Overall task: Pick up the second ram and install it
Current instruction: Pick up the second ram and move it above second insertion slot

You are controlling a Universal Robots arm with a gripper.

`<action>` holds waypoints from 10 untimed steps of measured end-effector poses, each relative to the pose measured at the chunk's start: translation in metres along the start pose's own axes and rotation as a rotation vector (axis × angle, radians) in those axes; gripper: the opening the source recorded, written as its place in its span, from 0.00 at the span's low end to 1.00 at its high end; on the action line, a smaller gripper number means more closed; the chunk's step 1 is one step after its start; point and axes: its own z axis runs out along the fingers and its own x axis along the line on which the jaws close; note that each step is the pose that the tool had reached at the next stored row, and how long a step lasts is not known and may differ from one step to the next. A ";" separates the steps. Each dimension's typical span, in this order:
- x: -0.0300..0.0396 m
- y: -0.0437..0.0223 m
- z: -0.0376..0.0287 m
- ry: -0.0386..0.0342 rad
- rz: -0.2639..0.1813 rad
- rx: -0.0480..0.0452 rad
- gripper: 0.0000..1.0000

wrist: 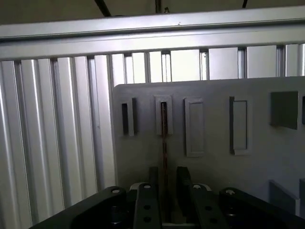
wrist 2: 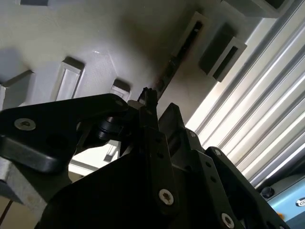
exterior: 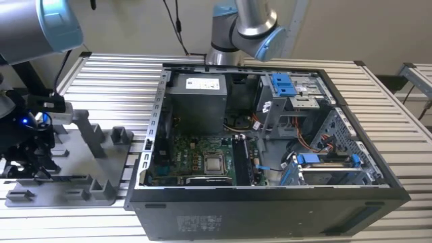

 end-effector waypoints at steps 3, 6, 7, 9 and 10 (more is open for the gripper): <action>0.0000 0.0000 0.0001 0.0000 0.000 0.0000 0.30; 0.0000 0.0000 0.0004 -0.0001 0.000 0.0001 0.30; -0.0001 0.0000 0.0010 -0.0003 0.000 0.0004 0.30; -0.0001 0.0000 0.0024 -0.0001 0.000 0.0002 0.30; -0.0001 0.0000 0.0033 -0.0001 0.000 0.0002 0.30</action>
